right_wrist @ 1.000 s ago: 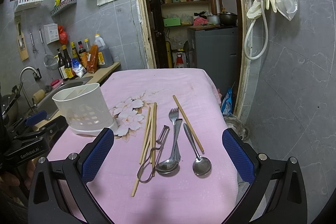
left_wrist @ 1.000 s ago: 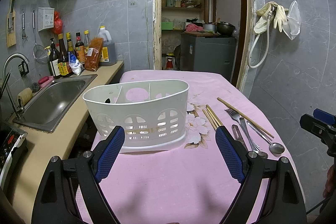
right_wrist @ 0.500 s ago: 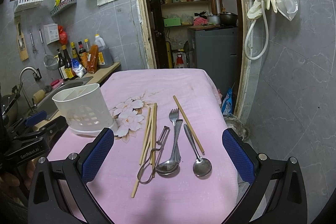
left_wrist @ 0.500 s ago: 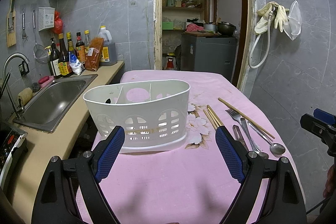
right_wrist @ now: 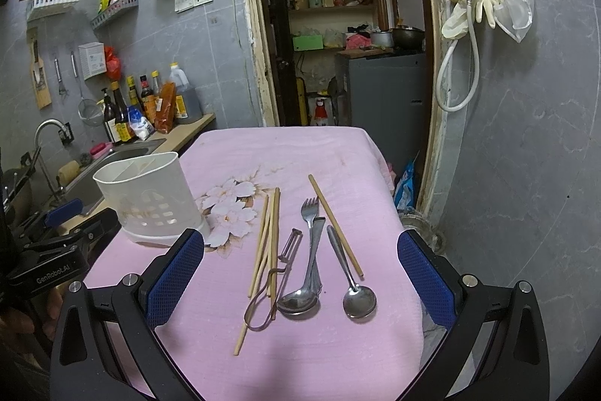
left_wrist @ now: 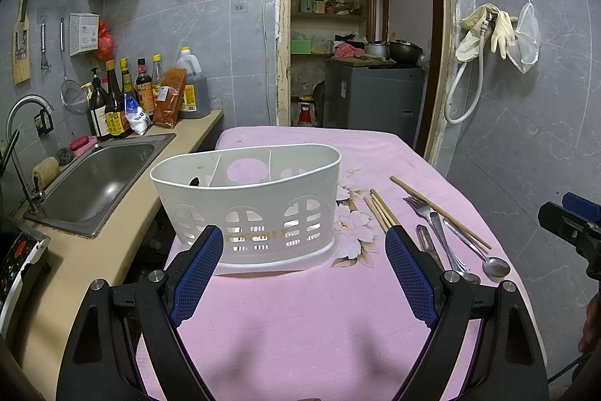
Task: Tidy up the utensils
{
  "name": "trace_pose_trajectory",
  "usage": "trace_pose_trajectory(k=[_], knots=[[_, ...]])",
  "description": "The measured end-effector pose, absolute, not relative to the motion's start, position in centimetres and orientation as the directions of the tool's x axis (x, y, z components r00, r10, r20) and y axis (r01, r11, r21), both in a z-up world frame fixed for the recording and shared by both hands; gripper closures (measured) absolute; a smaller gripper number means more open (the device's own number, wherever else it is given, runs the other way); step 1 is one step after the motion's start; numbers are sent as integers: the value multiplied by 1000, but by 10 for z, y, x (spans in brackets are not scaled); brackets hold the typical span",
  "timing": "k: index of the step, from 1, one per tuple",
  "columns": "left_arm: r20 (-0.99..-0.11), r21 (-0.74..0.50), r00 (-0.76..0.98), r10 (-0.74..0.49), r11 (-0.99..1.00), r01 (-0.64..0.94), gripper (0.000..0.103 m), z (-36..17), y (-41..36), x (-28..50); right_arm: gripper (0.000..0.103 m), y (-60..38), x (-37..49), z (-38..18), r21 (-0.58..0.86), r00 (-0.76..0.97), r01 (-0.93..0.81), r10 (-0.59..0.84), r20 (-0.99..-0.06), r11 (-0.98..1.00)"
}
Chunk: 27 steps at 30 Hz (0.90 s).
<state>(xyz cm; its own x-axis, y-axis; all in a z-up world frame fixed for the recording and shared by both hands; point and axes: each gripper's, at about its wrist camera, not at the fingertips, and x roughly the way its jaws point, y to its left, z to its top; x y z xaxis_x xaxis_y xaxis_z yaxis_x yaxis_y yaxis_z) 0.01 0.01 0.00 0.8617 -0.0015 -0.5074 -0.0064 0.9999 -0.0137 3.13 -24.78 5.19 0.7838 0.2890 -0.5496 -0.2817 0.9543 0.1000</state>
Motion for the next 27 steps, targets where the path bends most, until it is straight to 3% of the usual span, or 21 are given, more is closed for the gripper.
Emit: trace_pose_trajectory(k=[27], knots=[[-500, -17, 866, -1, 1000, -9, 18, 2, 3, -3, 0, -248, 28, 58, 82, 800, -275, 276, -533, 958]])
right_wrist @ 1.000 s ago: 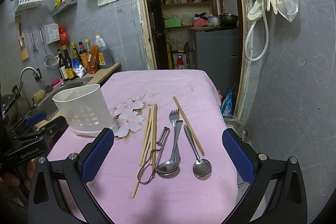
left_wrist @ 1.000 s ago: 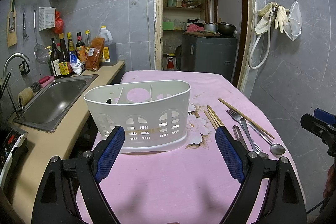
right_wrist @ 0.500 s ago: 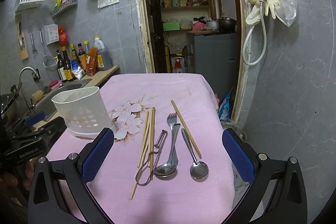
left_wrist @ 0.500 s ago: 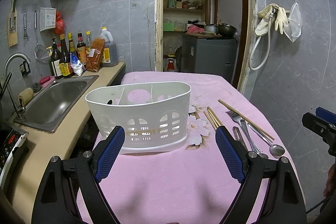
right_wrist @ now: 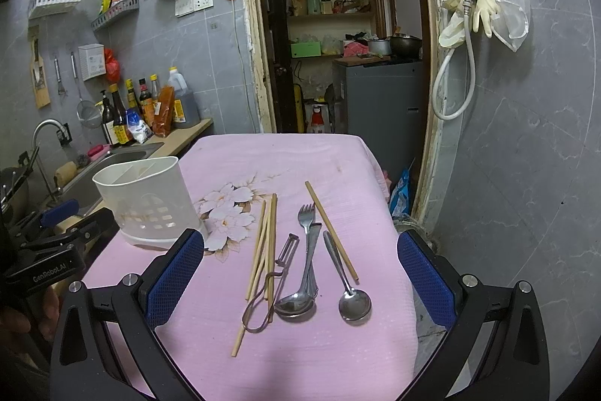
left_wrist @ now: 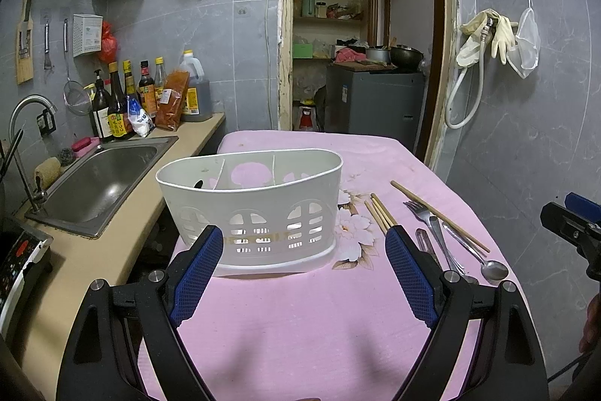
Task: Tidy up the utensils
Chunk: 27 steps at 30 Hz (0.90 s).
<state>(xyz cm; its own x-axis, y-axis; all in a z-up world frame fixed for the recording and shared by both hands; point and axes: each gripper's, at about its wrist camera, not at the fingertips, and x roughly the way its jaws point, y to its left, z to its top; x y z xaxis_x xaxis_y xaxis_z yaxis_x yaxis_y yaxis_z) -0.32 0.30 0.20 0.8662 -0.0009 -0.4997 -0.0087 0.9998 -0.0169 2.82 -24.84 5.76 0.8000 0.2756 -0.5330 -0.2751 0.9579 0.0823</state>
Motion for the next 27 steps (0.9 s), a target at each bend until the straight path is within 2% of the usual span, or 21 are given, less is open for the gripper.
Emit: trace_pose_trajectory(k=[14, 27], knots=[[-492, -17, 871, 0, 1000, -9, 18, 2, 2, -3, 0, -248, 28, 57, 78, 801, -275, 273, -532, 958], [-392, 3, 920, -21, 1000, 24, 18, 35, -11, 20, 0, -247, 49, 69, 46, 847, -222, 216, -487, 974]])
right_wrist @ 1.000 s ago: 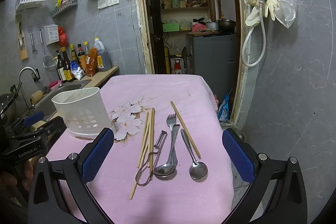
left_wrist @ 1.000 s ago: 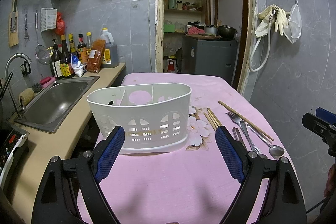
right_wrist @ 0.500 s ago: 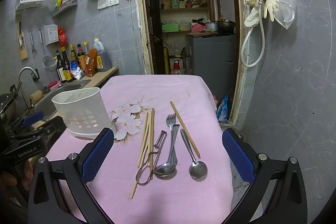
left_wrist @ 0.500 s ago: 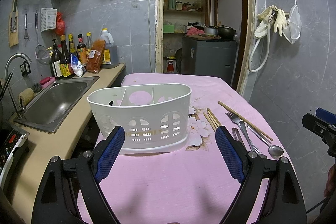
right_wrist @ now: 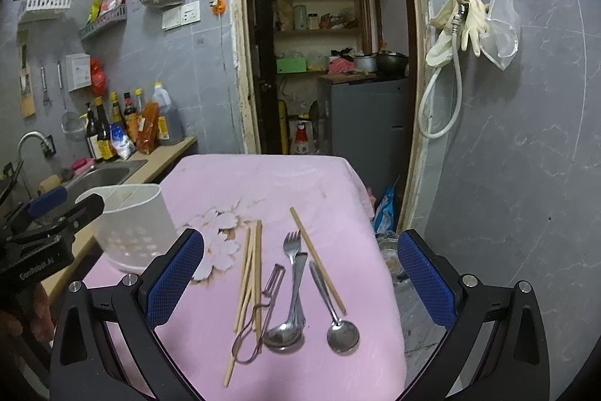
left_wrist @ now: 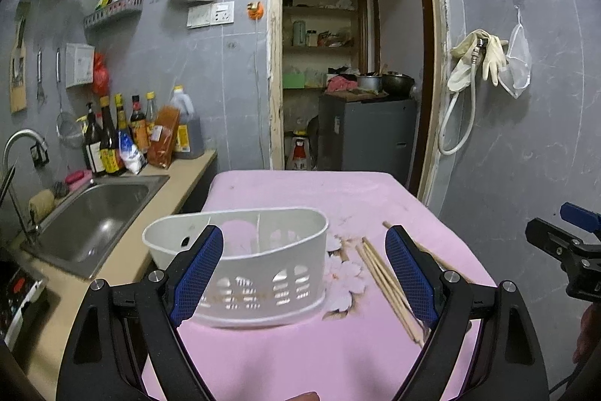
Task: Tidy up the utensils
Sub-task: 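Lower the left tool to the wooden chopsticks and close on one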
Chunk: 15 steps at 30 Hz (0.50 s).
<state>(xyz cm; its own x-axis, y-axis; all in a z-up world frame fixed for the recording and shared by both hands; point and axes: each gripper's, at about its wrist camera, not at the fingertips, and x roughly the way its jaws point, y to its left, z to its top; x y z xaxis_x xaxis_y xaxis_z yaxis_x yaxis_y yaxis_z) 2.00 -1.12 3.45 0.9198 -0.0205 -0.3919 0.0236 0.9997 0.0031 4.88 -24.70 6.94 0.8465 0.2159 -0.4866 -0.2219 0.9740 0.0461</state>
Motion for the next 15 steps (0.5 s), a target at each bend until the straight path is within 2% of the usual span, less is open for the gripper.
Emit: trace_pose_trajectory(k=[3, 10, 11, 13, 15], knots=[[-396, -1, 917, -40, 999, 43, 19, 34, -19, 27, 0, -249, 58, 70, 24, 846, -221, 204, -493, 975], [-476, -37, 875, -87, 996, 79, 19, 18, -46, 46, 2, -264, 90, 62, -44, 832, -254, 195, -519, 966], [-486, -47, 869, -91, 996, 78, 19, 14, -51, 49, 4, -267, 97, 60, -49, 825, -268, 203, -527, 962], [-505, -68, 858, -99, 995, 75, 19, 7, -60, 55, 16, -272, 111, 54, -52, 807, -300, 224, -546, 953], [-533, -75, 841, -93, 995, 62, 28, 1, -70, 66, 26, -276, 126, 46, -39, 775, -339, 256, -577, 940]])
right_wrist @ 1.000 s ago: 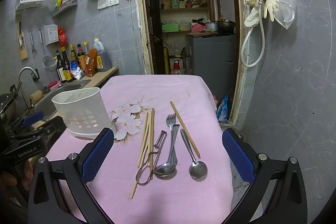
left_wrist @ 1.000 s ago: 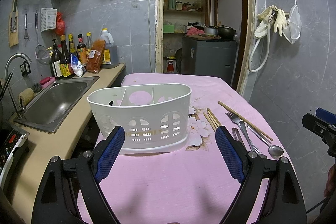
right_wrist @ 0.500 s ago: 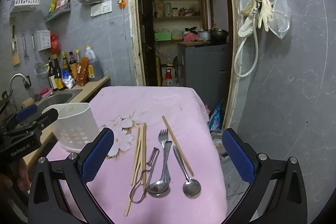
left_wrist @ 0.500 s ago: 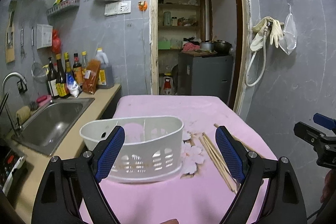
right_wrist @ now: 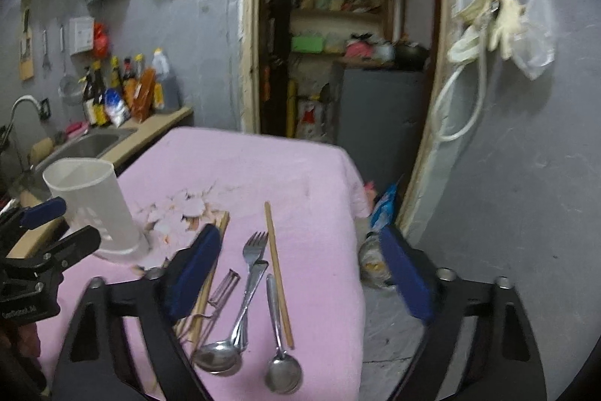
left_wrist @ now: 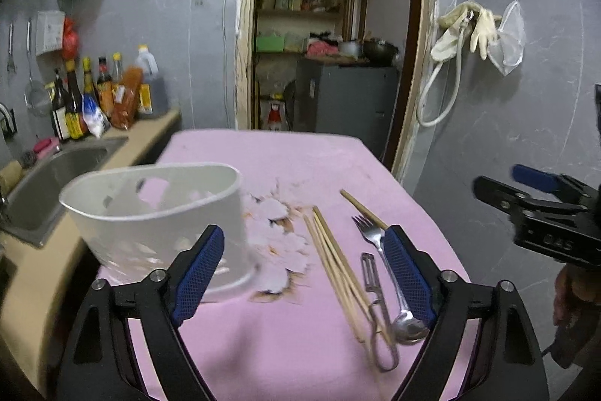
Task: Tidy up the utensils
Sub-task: 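Lower the left tool to the wooden chopsticks and close on one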
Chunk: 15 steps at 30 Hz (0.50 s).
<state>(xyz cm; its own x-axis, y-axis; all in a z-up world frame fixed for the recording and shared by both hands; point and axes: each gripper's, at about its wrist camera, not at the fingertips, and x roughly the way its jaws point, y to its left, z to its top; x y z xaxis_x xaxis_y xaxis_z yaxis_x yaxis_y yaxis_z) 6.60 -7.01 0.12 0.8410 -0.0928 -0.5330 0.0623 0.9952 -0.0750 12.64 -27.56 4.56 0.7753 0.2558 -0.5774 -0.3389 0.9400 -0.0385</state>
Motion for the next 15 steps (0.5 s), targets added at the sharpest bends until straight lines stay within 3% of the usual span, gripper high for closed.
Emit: trace_pose_trajectory(k=[5, 7, 9, 15], knots=[[-611, -110, 786, -93, 993, 32, 53, -21, -85, 99, 45, -281, 172, 21, 22, 680, -428, 338, -651, 904], [-644, -116, 760, -92, 993, 22, 63, -33, -88, 114, 58, -279, 187, 9, 37, 647, -452, 356, -675, 891], [-680, -124, 728, -85, 992, 0, 76, -47, -87, 128, 63, -276, 201, -3, 65, 608, -469, 375, -699, 881], [-753, -145, 655, -69, 988, -62, 87, -82, -79, 154, 79, -259, 238, -36, 120, 491, -522, 413, -767, 845]])
